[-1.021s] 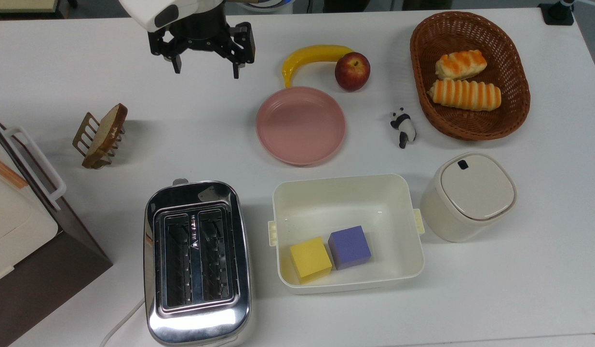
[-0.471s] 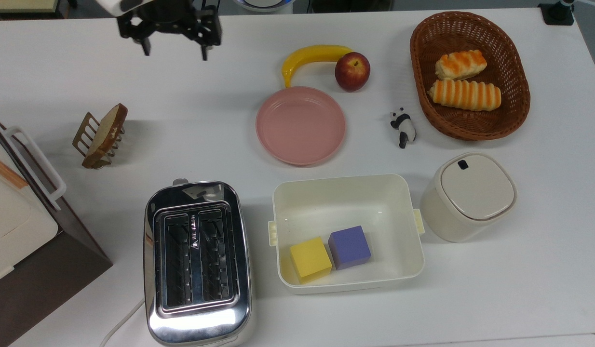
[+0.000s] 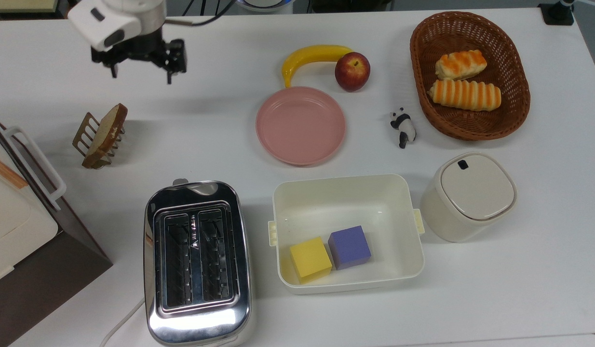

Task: Put the bread in the toaster
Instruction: 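Move the open gripper over to the wooden toast rack holding bread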

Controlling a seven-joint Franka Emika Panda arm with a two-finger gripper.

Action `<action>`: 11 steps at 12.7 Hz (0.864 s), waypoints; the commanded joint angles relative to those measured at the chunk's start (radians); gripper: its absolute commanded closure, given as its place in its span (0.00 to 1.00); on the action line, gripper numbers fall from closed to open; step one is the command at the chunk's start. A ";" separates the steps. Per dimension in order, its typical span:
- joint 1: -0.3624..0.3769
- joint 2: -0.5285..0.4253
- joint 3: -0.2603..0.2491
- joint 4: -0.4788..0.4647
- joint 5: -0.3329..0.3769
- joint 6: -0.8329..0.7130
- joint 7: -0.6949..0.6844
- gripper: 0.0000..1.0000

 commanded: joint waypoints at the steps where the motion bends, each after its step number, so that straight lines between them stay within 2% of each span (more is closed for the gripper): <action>1: -0.055 0.050 0.002 -0.034 -0.060 0.099 -0.017 0.08; 4: -0.091 0.101 0.002 -0.032 -0.089 0.162 -0.017 0.25; 6: -0.094 0.116 0.004 -0.032 -0.097 0.179 -0.017 0.31; 8: -0.094 0.121 0.004 -0.032 -0.097 0.186 -0.017 0.42; 11: -0.095 0.119 0.004 -0.028 -0.097 0.186 -0.020 0.74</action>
